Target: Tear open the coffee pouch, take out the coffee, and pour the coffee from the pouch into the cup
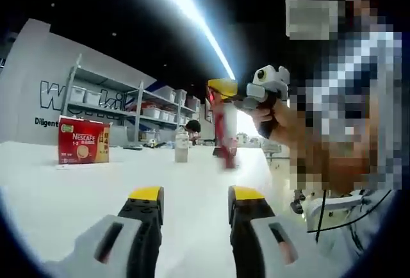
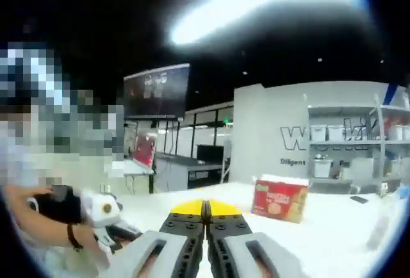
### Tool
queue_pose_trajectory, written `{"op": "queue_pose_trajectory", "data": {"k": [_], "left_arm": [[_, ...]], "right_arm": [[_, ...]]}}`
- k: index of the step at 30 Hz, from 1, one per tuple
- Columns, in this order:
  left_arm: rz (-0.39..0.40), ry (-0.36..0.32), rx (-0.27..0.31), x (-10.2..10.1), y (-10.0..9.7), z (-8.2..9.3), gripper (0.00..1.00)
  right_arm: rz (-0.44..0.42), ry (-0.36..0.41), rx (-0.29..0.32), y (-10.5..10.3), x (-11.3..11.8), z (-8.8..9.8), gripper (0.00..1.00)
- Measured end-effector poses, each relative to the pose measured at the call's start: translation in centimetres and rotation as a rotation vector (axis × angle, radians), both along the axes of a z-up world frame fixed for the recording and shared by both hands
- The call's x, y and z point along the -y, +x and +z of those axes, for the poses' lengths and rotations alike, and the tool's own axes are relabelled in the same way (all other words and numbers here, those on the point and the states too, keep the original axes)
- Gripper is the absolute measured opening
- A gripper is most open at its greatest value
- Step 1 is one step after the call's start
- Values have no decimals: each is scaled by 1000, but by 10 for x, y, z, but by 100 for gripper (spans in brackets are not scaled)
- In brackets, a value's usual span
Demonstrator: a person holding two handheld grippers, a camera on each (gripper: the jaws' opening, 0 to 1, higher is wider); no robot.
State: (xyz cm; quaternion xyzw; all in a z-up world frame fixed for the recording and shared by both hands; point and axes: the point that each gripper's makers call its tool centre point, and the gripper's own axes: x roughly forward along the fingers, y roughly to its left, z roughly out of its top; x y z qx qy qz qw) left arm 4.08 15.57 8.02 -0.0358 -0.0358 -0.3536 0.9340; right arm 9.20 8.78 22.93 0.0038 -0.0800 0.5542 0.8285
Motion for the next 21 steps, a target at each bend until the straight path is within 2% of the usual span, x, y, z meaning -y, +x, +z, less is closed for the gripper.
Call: {"op": "queue_pose_trajectory", "data": {"k": [2, 4, 6, 7, 8, 9, 11, 14, 16, 17, 19, 20, 21], "left_arm": [[1, 4, -1, 0, 0, -1, 42], [1, 0, -4, -1, 1, 0, 42], [1, -4, -1, -2, 1, 0, 42], [1, -5, 0, -2, 1, 1, 42], [1, -6, 1, -2, 1, 1, 42], [1, -5, 2, -2, 1, 1, 42], [3, -8, 4, -2, 2, 2, 42], [3, -13, 2, -4, 2, 2, 41], [2, -10, 1, -3, 1, 1, 41], [1, -5, -1, -2, 1, 0, 41], [-1, 4, -5, -2, 1, -2, 41], [-2, 7, -5, -1, 1, -2, 41], [-3, 9, -5, -1, 2, -2, 41]], "right_arm": [[-13, 1, 5, 6, 2, 1, 0], [-31, -45, -11, 21, 1, -15, 0], [-45, -54, -9, 27, 5, -17, 0], [-60, -56, 0, 26, 10, -12, 0], [-75, -16, 34, 25, 17, 1, 0], [-71, -10, 33, 24, 18, 3, 0], [-58, -12, 26, 24, 15, -2, 0], [-15, -39, -7, 23, 0, -23, 1], [22, -27, 4, 9, -6, -17, 1], [49, -9, 33, 0, -10, -8, 1], [72, -35, 20, -7, -16, -8, 1], [46, -61, -3, 0, -15, -15, 1], [14, -84, -1, 10, -13, -21, 1]]}}
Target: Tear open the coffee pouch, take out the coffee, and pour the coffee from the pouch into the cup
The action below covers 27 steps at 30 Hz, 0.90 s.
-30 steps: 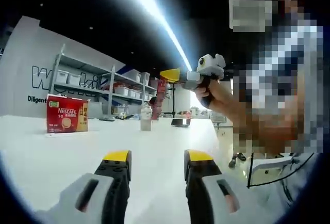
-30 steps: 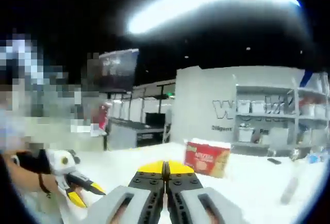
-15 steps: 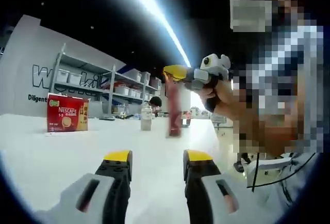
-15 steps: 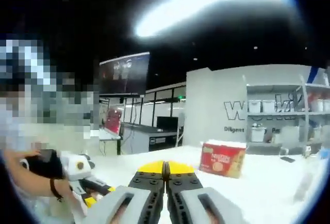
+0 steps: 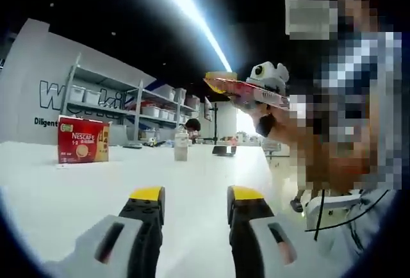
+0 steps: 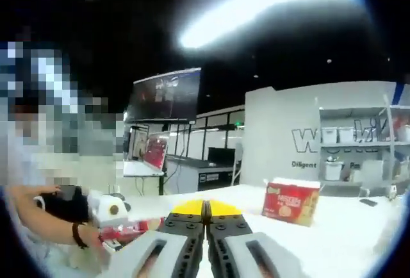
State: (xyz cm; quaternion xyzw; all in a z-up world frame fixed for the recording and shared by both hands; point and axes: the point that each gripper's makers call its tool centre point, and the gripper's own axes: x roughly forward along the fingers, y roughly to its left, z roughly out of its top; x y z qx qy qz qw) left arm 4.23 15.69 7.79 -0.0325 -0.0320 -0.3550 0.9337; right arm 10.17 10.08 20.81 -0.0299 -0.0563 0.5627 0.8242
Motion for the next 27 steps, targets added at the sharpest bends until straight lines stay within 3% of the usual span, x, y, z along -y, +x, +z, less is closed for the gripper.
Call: {"op": "queue_pose_trajectory", "data": {"k": [3, 5, 6, 7, 9, 10, 13, 18, 19, 21, 22, 27], "left_arm": [[-2, -3, -2, -1, 0, 0, 41], [-4, 0, -4, 0, 0, -1, 41], [-3, 3, -5, 0, 0, -1, 41], [-3, 4, -4, 0, 0, -1, 41], [0, 1, -4, -1, 1, -1, 41], [0, -3, -4, -2, 1, 0, 41], [-1, 0, -9, -1, 0, -1, 40], [-2, 18, -19, 0, 0, -5, 40], [-3, 17, -19, 0, 0, -4, 40], [-8, 16, -17, 0, -1, -4, 40], [-10, 16, -17, 1, -2, -4, 40], [-10, 12, -19, 2, -2, -3, 40]], "right_arm": [[-36, 13, -15, 11, 12, 4, 0], [-70, 40, 61, 4, 22, 27, 0], [-63, 47, 57, 0, 23, 31, 0], [-54, 49, 45, 0, 22, 28, 0], [-33, 17, -25, 5, 12, 2, 0], [-28, -4, -26, 3, 8, -6, 0], [-17, 72, 16, -11, 16, 19, 0], [-52, 6, -15, 14, 19, 0, 0], [-57, 19, -17, 16, 24, 7, 0], [-86, 47, 49, 8, 31, 33, 0], [-82, 49, 45, 4, 31, 36, 0], [-51, -9, 35, -4, 9, 25, 0]]}}
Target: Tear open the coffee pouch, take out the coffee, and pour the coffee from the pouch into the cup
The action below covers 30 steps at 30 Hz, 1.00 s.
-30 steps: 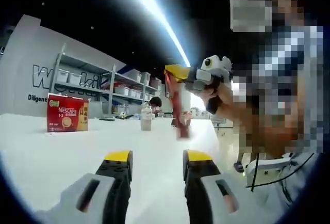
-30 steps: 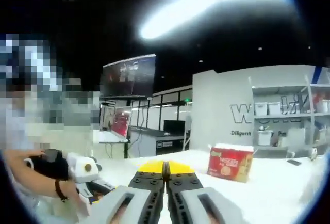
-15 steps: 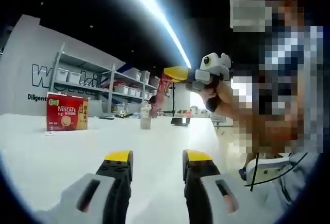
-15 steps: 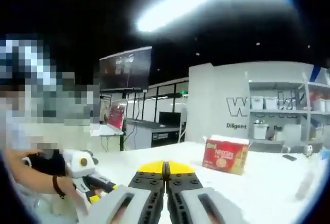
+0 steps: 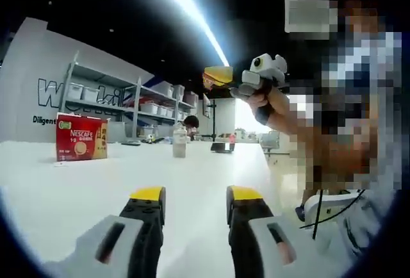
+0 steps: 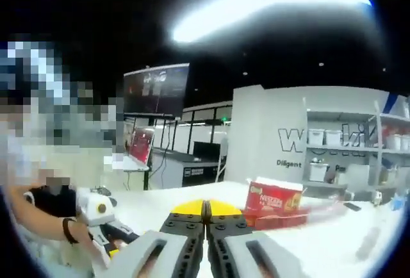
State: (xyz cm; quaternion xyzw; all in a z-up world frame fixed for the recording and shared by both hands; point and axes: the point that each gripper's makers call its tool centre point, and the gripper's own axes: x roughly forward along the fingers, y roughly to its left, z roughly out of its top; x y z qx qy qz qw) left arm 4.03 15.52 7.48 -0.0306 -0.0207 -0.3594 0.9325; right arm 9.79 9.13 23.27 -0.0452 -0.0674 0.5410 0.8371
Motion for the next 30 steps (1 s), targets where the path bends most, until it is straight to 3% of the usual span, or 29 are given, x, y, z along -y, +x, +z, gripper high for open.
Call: {"op": "queue_pose_trajectory", "data": {"k": [4, 8, 13, 17, 21, 24, 27, 29, 30], "left_arm": [[2, -5, -4, 3, -2, 1, 39], [1, -11, -9, 1, 0, 0, 37], [-1, 0, -5, 2, 0, -3, 37], [7, 12, -18, 1, 3, -7, 35], [9, 20, -15, 3, 0, -6, 35], [10, 24, -15, 3, 0, -6, 35], [10, 16, -13, 3, 0, -3, 35], [9, 18, -11, 3, -1, -2, 35], [9, 18, -11, 4, -1, -2, 35]], "right_arm": [[9, 33, 39, -11, 3, 25, 0], [-27, -9, 20, 7, 5, 9, 0], [-4, -3, 55, -13, -2, 15, 0], [64, 27, -28, -19, -19, -7, 0], [87, 80, -32, -21, -19, 5, 0], [49, 40, -46, -2, -15, -5, 0], [51, 56, -87, 2, -5, -6, 0], [33, 59, -23, -7, 1, 6, 0], [41, 62, -28, -13, 0, 7, 0]]}}
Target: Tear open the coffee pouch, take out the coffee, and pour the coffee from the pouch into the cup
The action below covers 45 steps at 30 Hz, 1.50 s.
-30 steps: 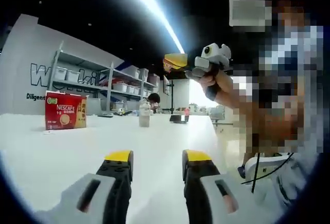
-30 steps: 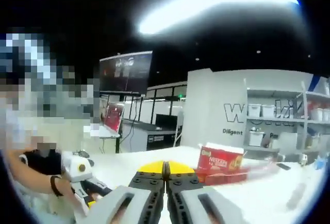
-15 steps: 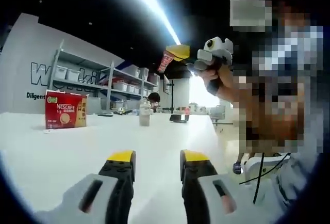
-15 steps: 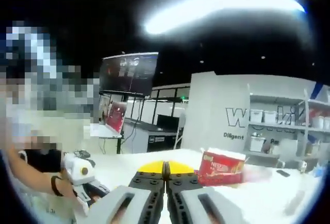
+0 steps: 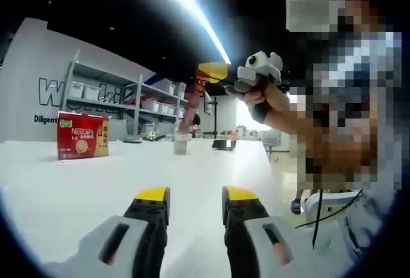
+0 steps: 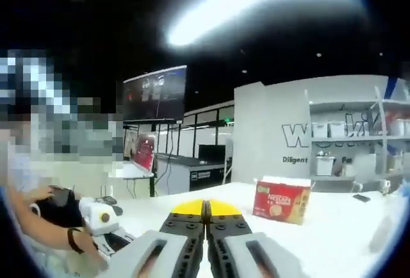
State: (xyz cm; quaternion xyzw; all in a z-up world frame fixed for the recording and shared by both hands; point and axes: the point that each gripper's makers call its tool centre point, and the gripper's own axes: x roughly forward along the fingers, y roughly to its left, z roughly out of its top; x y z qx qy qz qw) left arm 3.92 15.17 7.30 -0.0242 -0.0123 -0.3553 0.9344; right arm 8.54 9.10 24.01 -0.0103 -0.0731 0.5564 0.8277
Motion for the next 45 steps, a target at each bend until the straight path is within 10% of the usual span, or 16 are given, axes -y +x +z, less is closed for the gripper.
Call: {"op": "queue_pose_trajectory", "data": {"k": [21, 28, 40, 45], "left_arm": [[-5, -12, -6, 0, -1, 2, 34], [-56, -179, 47, -3, -17, 36, 36], [-46, -167, 201, -4, -66, 102, 36], [172, -76, 154, -10, -43, 107, 35]], "right_arm": [[58, -24, -46, 18, -18, -21, 0], [129, 20, -63, 8, -22, -23, 0], [239, 32, -5, -33, -30, -10, 0], [252, 47, -11, -46, -35, -6, 0]]}}
